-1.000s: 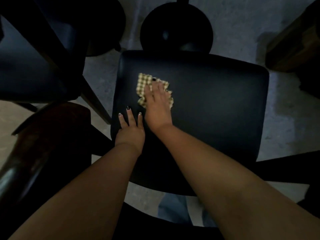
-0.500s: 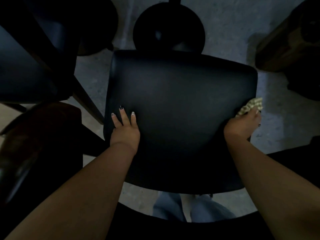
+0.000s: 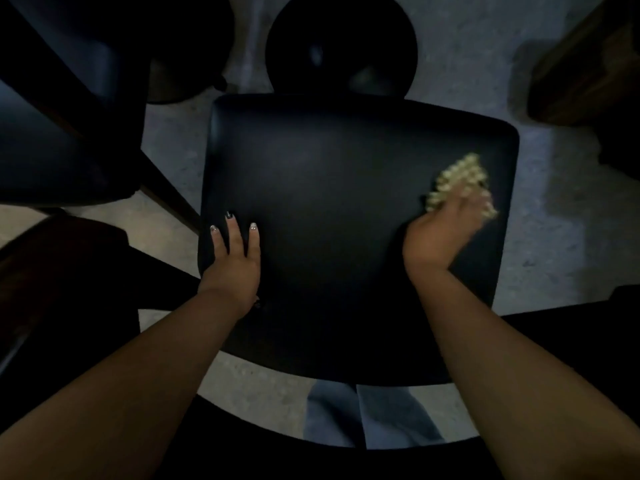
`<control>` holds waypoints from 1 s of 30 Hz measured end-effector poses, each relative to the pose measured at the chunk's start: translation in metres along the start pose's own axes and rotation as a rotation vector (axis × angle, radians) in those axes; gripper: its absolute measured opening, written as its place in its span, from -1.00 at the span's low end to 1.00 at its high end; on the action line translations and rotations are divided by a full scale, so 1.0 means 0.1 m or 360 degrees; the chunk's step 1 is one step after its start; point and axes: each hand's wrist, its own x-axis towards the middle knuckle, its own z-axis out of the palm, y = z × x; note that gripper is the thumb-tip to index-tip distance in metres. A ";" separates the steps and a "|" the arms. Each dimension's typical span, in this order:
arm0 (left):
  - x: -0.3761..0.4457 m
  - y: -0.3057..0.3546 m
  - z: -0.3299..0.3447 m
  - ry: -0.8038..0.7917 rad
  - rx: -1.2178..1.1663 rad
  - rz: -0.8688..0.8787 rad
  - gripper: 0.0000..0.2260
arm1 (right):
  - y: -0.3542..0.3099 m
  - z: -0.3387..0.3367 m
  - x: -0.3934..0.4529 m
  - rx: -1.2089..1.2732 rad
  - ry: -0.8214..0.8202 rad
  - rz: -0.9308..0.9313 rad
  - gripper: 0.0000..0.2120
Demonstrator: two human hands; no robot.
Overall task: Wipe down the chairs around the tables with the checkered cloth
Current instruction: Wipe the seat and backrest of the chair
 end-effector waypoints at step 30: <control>-0.15 -0.02 -0.18 -0.0097 0.0061 -0.0030 0.07 | -0.40 0.16 -0.78 -0.0174 -0.0358 -0.0099 -0.29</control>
